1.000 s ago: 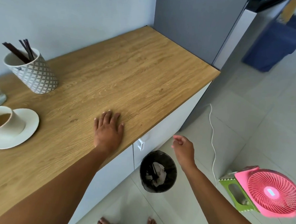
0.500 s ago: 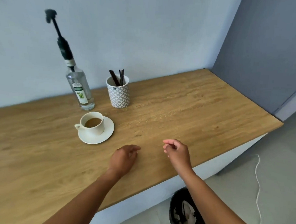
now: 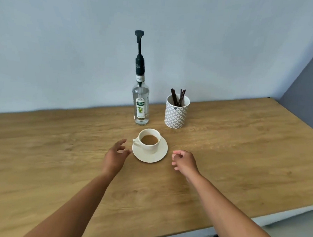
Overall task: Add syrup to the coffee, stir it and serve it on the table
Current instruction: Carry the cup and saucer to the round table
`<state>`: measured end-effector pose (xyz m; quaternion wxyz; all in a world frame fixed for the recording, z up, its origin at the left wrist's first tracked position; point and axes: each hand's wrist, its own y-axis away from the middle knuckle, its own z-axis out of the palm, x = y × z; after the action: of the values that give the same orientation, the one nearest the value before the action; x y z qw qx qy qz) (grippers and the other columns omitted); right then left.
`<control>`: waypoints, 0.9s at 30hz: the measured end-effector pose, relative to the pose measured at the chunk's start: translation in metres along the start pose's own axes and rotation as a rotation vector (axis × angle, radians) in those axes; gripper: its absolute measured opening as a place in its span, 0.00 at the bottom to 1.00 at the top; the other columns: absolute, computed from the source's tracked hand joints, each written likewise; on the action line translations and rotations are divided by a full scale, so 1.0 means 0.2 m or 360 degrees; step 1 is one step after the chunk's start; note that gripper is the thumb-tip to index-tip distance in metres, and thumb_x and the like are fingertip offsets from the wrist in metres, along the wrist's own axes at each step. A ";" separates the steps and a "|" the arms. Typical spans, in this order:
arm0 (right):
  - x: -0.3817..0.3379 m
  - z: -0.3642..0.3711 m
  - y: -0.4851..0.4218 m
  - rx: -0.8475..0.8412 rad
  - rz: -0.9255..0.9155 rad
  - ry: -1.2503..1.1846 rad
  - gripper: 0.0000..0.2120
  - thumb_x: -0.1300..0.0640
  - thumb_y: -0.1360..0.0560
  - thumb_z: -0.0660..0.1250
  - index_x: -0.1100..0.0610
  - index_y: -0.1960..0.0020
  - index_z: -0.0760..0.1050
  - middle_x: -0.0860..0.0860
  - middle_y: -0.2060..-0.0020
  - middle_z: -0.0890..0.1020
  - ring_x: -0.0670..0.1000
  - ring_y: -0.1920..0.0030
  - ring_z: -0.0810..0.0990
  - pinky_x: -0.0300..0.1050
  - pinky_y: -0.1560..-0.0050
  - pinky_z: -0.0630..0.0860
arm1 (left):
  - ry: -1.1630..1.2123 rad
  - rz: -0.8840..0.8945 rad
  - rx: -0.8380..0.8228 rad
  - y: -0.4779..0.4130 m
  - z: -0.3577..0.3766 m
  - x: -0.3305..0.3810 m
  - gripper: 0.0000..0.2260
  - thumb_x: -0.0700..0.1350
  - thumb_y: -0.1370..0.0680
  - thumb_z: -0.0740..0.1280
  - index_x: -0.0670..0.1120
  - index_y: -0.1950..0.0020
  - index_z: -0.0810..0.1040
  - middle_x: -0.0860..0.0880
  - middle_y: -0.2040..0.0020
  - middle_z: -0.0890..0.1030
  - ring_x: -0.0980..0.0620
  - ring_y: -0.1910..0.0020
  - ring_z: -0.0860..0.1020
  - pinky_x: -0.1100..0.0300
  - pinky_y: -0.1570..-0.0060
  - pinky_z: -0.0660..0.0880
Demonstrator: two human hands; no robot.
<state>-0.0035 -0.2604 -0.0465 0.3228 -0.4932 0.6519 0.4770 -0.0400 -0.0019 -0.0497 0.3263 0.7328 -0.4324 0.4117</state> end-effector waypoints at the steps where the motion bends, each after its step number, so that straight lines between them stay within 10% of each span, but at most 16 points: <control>1: -0.01 0.02 -0.02 0.0003 0.0018 0.0021 0.11 0.59 0.24 0.65 0.57 0.42 0.78 0.50 0.62 0.82 0.50 0.64 0.81 0.46 0.64 0.79 | 0.0035 -0.0006 -0.0041 -0.02 0.00 0.01 0.23 0.49 0.26 0.75 0.56 0.31 0.77 0.51 0.44 0.81 0.48 0.48 0.82 0.46 0.44 0.79; 10: -0.08 0.12 -0.24 -0.0011 0.0066 0.0148 0.16 0.60 0.23 0.65 0.59 0.36 0.74 0.52 0.64 0.83 0.49 0.68 0.80 0.45 0.69 0.79 | 0.0300 -0.0034 -0.0023 -0.11 0.10 0.12 0.17 0.42 0.30 0.79 0.55 0.44 0.84 0.58 0.53 0.84 0.59 0.58 0.82 0.69 0.72 0.77; 27: -0.09 0.11 -0.38 -0.0202 0.0024 0.0239 0.20 0.67 0.28 0.69 0.53 0.38 0.77 0.54 0.68 0.84 0.47 0.73 0.80 0.42 0.75 0.78 | 0.0379 -0.0195 0.0244 -0.12 0.21 0.08 0.09 0.42 0.32 0.79 0.56 0.56 0.86 0.55 0.65 0.86 0.55 0.62 0.85 0.46 0.52 0.83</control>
<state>0.0724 -0.2382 -0.0607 0.2375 -0.5422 0.6464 0.4815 -0.0011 -0.0330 -0.0571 0.3429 0.7267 -0.3123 0.5068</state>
